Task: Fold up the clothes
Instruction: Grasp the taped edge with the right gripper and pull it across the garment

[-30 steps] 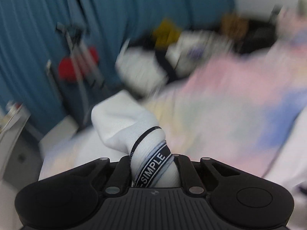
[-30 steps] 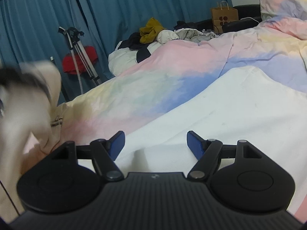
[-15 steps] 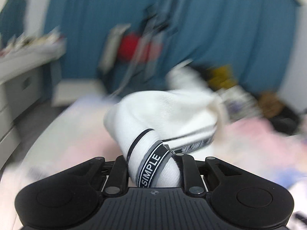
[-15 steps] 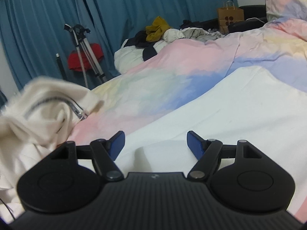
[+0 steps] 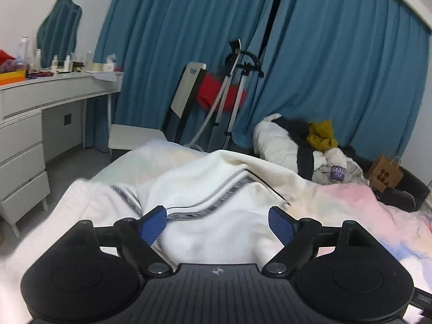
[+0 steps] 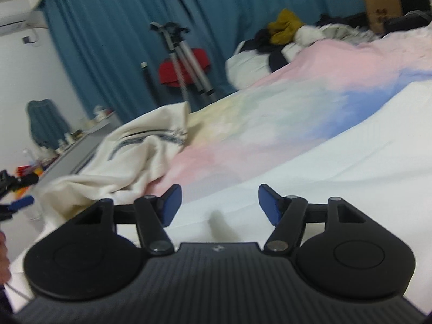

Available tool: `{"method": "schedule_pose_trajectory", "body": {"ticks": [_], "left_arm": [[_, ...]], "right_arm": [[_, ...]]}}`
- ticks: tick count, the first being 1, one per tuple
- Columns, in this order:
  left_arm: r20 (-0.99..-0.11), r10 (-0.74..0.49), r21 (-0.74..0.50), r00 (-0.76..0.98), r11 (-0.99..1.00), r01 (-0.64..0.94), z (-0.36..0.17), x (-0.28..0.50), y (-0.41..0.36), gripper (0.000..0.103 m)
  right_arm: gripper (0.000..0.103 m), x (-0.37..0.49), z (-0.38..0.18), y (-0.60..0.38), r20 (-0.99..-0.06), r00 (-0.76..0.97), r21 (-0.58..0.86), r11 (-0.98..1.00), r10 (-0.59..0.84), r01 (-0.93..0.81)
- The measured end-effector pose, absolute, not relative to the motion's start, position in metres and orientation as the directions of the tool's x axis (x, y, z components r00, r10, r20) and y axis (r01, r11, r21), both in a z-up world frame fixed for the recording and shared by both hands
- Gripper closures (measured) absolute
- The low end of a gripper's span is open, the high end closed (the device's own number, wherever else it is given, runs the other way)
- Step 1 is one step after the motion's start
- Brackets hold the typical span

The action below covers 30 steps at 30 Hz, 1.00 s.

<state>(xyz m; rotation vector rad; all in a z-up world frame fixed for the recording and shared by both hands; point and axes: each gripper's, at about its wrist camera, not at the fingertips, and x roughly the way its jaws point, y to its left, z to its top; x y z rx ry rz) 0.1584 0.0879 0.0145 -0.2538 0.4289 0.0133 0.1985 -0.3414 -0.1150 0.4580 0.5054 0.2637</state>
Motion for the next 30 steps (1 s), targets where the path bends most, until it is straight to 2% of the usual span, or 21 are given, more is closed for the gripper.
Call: {"method": "schedule_pose_trajectory", "body": {"ticks": [2, 3, 8, 13, 16, 20, 22, 24, 28, 29, 30], "left_arm": [[-0.406, -0.063, -0.26, 0.912, 0.964, -0.049, 0.012, 0.141, 0.072, 0.019], [-0.409, -0.077, -0.272, 0.909, 0.962, -0.041, 0.008, 0.135, 0.066, 0.018], [-0.467, -0.152, -0.282, 0.871, 0.959, 0.016, -0.022, 0.114, 0.049, 0.018], [-0.407, -0.191, -0.307, 0.893, 0.95, 0.063, -0.059, 0.126, 0.06, 0.018], [-0.39, -0.232, -0.381, 0.891, 0.922, 0.073, -0.073, 0.141, 0.073, 0.018], [-0.361, -0.278, -0.422, 0.89, 0.9, 0.11, -0.088, 0.153, 0.078, 0.018], [-0.357, -0.3, -0.434, 0.885, 0.892, 0.127, -0.094, 0.158, 0.078, 0.018], [-0.357, -0.308, -0.43, 0.882, 0.892, 0.138, -0.097, 0.16, 0.078, 0.018], [-0.343, -0.326, -0.457, 0.881, 0.877, 0.146, -0.097, 0.162, 0.08, 0.018], [-0.337, -0.331, -0.467, 0.881, 0.872, 0.149, -0.096, 0.161, 0.081, 0.018], [-0.329, -0.335, -0.476, 0.883, 0.866, 0.152, -0.095, 0.159, 0.082, 0.018]], "right_arm": [[0.055, 0.206, -0.114, -0.335, -0.422, 0.815, 0.507, 0.848, 0.398, -0.152], [0.055, 0.212, -0.113, -0.332, -0.436, 0.796, 0.516, 0.841, 0.42, -0.161], [0.054, 0.257, -0.103, -0.306, -0.438, 0.774, 0.508, 0.836, 0.457, -0.207], [0.05, 0.351, -0.115, -0.262, -0.45, 0.761, 0.571, 0.806, 0.468, -0.158], [0.05, 0.406, -0.127, -0.234, -0.478, 0.753, 0.559, 0.818, 0.453, -0.137], [0.051, 0.462, -0.138, -0.205, -0.498, 0.754, 0.519, 0.844, 0.429, -0.137], [0.057, 0.475, -0.139, -0.197, -0.492, 0.761, 0.498, 0.854, 0.423, -0.153], [0.079, 0.477, -0.132, -0.196, -0.483, 0.772, 0.486, 0.86, 0.413, -0.156], [0.085, 0.455, -0.102, -0.218, -0.412, 0.823, 0.459, 0.869, 0.391, -0.183], [0.091, 0.448, -0.092, -0.227, -0.396, 0.832, 0.458, 0.869, 0.387, -0.187], [0.091, 0.44, -0.079, -0.238, -0.382, 0.844, 0.451, 0.873, 0.378, -0.187]]}}
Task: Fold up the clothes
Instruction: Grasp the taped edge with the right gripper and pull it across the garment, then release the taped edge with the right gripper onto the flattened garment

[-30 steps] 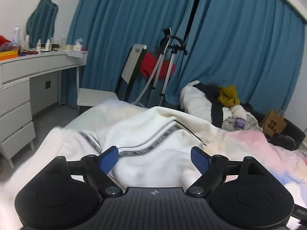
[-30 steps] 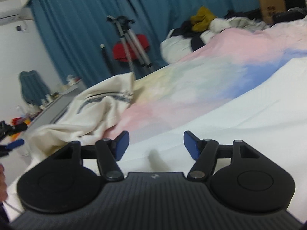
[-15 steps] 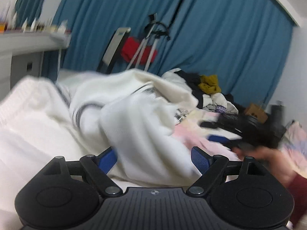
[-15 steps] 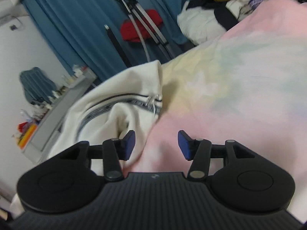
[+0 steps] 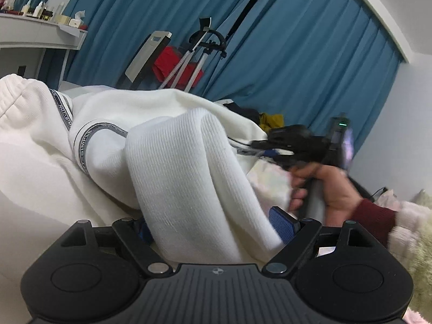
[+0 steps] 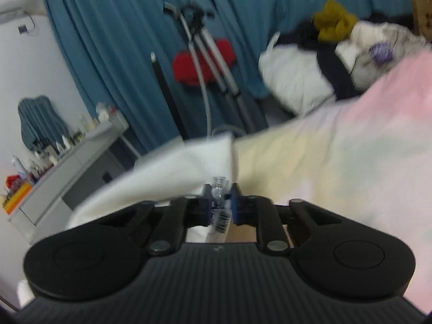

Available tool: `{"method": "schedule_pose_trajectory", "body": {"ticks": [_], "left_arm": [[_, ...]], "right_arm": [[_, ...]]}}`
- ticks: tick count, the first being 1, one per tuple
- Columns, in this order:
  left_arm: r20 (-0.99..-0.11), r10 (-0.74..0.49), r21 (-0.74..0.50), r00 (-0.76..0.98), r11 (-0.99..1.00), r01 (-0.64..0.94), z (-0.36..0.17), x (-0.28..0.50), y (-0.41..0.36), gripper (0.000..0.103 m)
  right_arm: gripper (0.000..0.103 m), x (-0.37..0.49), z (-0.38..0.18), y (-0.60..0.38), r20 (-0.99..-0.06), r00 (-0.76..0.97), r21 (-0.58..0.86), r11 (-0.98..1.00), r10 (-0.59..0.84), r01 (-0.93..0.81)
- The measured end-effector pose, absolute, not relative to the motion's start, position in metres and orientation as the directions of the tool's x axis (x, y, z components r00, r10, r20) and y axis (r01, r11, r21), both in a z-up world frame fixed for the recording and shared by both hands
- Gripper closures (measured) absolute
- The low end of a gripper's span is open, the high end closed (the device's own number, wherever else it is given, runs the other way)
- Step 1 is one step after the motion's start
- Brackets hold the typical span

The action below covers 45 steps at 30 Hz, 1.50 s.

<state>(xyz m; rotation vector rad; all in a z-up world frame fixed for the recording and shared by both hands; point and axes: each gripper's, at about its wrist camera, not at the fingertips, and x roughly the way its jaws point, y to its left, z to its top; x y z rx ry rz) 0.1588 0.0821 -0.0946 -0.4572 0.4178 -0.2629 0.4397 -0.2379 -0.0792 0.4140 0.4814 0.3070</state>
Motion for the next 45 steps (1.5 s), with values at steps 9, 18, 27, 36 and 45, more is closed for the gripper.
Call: {"method": "schedule_pose_trajectory", "body": {"ticks": [9, 18, 27, 36, 45], "left_arm": [[-0.281, -0.34, -0.435, 0.897, 0.879, 0.197, -0.075, 0.135, 0.072, 0.018], [-0.295, -0.354, -0.343, 0.888, 0.906, 0.247, -0.072, 0.135, 0.049, 0.018], [-0.356, -0.338, -0.399, 0.871, 0.898, 0.186, -0.085, 0.159, 0.057, 0.018], [-0.389, -0.325, -0.386, 0.862, 0.907, 0.168, -0.078, 0.153, 0.052, 0.018], [-0.41, -0.31, -0.319, 0.858, 0.93, 0.184, -0.067, 0.125, 0.044, 0.018]], "right_arm": [[0.091, 0.395, 0.051, -0.363, -0.259, 0.952, 0.273, 0.958, 0.161, -0.088], [0.091, 0.431, 0.063, -0.498, -0.401, 0.873, 0.073, 0.94, -0.28, 0.334], [0.054, 0.415, -0.038, -0.546, -0.548, 0.781, 0.16, 0.879, -0.3, 0.45], [0.021, 0.31, -0.025, -0.489, -0.478, 0.853, 0.242, 0.903, -0.208, 0.356], [0.021, 0.173, -0.033, -0.363, -0.47, 0.883, 0.358, 0.913, -0.003, 0.194]]}}
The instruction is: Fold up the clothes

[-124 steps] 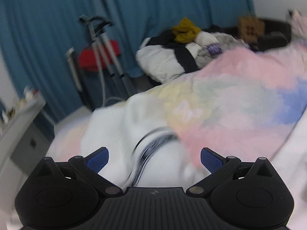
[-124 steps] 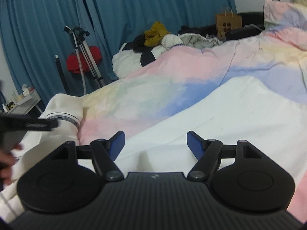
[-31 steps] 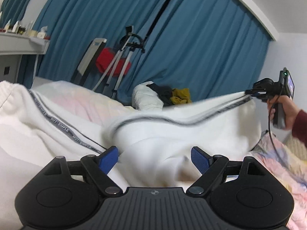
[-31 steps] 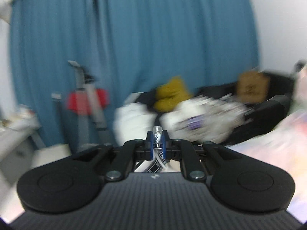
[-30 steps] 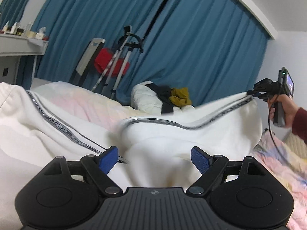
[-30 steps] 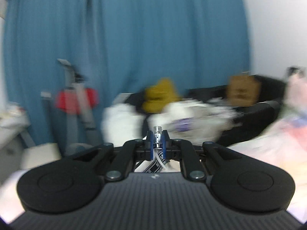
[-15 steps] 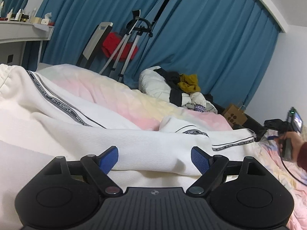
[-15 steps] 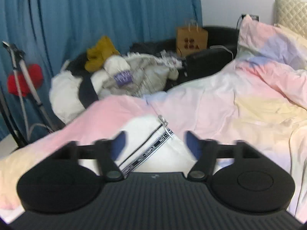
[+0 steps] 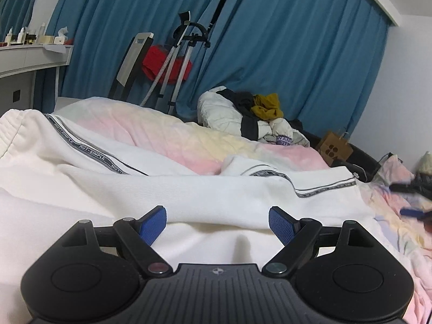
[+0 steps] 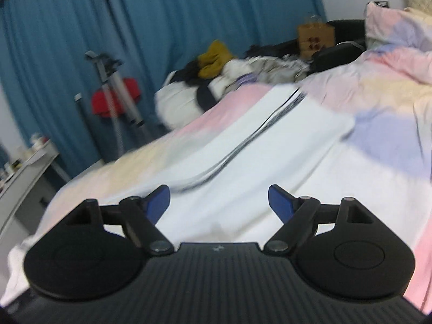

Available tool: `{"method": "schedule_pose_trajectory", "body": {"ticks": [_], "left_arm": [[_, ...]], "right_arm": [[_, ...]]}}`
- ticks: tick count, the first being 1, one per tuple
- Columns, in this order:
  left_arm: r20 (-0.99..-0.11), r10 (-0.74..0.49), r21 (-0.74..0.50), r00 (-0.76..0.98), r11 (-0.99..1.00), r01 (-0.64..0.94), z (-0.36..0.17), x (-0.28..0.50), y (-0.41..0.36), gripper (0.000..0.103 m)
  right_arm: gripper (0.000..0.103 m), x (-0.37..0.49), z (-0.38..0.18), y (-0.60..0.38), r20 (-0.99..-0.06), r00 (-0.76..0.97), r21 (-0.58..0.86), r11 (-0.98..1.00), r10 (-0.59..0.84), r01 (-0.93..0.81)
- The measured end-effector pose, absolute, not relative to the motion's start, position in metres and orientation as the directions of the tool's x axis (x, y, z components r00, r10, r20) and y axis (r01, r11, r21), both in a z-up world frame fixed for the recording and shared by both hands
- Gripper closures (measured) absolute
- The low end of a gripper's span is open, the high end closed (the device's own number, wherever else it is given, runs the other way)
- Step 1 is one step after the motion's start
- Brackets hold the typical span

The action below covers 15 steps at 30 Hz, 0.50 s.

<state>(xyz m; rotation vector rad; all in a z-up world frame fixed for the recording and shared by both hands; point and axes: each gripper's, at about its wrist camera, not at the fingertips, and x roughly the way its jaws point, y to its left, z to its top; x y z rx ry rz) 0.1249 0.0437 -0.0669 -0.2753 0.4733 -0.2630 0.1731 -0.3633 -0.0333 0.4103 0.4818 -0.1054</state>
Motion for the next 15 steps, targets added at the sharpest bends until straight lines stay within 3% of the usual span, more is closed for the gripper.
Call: {"method": "schedule_pose_trajectory", "body": {"ticks": [8, 12, 15], "left_arm": [[-0.432, -0.253, -0.23, 0.866, 0.959, 0.166, -0.056, 0.102, 0.036, 0.018], [-0.421, -0.184, -0.093, 0.889, 0.983, 0.159, -0.049, 0.086, 0.027, 0.018], [-0.444, -0.153, -0.057, 0.883, 0.988, 0.142, -0.048, 0.081, 0.024, 0.018]], "right_arm": [[0.022, 0.133, -0.057, -0.325, -0.533, 0.843, 0.253, 0.964, 0.068, 0.082], [0.022, 0.133, -0.062, -0.321, -0.538, 0.841, 0.226, 0.971, 0.061, 0.074], [0.022, 0.132, -0.069, -0.32, -0.545, 0.836, 0.219, 0.973, 0.066, 0.066]]}}
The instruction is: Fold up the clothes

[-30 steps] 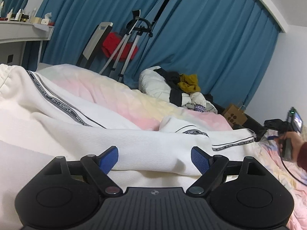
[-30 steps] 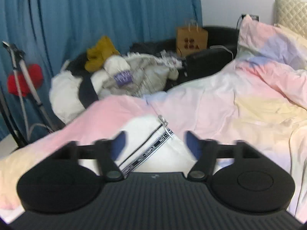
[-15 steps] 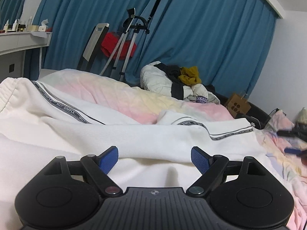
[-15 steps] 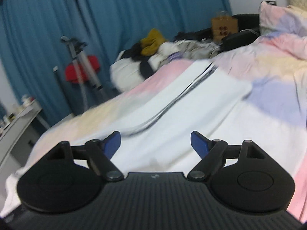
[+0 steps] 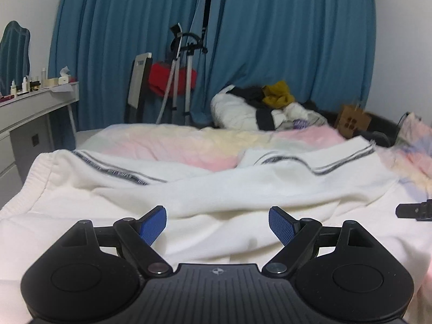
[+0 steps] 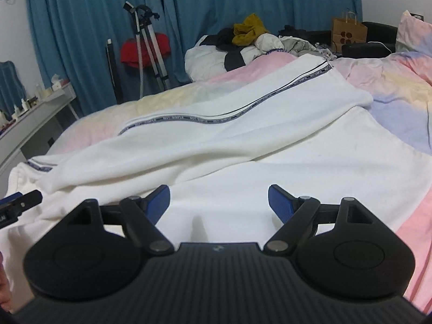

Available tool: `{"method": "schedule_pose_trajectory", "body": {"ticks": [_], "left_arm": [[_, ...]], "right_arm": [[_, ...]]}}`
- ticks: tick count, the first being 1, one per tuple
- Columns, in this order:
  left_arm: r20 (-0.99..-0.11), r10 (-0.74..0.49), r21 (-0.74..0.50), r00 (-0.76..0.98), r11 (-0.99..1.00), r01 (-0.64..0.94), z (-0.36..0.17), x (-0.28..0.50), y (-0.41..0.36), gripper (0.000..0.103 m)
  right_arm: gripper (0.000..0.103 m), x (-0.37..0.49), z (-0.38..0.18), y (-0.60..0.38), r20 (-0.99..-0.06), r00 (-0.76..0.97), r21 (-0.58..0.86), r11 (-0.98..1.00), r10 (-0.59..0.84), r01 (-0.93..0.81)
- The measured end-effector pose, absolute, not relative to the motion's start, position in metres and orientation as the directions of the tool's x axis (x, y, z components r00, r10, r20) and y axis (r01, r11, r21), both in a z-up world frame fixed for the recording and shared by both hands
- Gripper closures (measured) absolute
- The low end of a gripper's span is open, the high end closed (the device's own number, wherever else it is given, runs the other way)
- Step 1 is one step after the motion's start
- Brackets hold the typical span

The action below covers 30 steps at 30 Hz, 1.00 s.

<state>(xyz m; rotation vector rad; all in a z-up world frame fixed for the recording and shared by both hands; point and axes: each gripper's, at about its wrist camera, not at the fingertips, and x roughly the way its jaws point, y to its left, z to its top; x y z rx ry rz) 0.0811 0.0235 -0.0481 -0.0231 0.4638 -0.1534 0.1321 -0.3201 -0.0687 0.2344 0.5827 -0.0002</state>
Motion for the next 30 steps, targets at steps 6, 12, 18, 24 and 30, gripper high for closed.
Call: {"method": "schedule_pose_trajectory", "body": {"ticks": [6, 12, 18, 24, 30], "left_arm": [[-0.472, -0.117, -0.011, 0.874, 0.992, 0.126, -0.052, 0.081, 0.021, 0.018], [-0.532, -0.077, -0.073, 0.844, 0.996, 0.045, -0.045, 0.093, 0.049, 0.018], [-0.62, -0.038, -0.388, 0.784, 0.883, -0.265, -0.019, 0.154, 0.148, 0.018], [-0.686, -0.054, -0.547, 0.725, 0.696, -0.466, -0.045, 0.228, 0.223, 0.022], [-0.734, -0.026, -0.556, 0.679, 0.598, -0.578, -0.057, 0.272, 0.251, 0.091]], "right_arm": [[0.022, 0.133, -0.073, -0.325, -0.55, 0.832, 0.238, 0.968, 0.069, 0.077], [0.022, 0.136, -0.075, -0.326, -0.557, 0.829, 0.233, 0.968, 0.054, 0.094], [0.022, 0.147, -0.083, -0.337, -0.572, 0.817, 0.305, 0.943, 0.07, 0.133], [0.022, 0.166, -0.095, -0.341, -0.589, 0.804, 0.345, 0.924, 0.079, 0.162], [0.022, 0.18, -0.105, -0.344, -0.607, 0.792, 0.341, 0.921, 0.062, 0.19]]}}
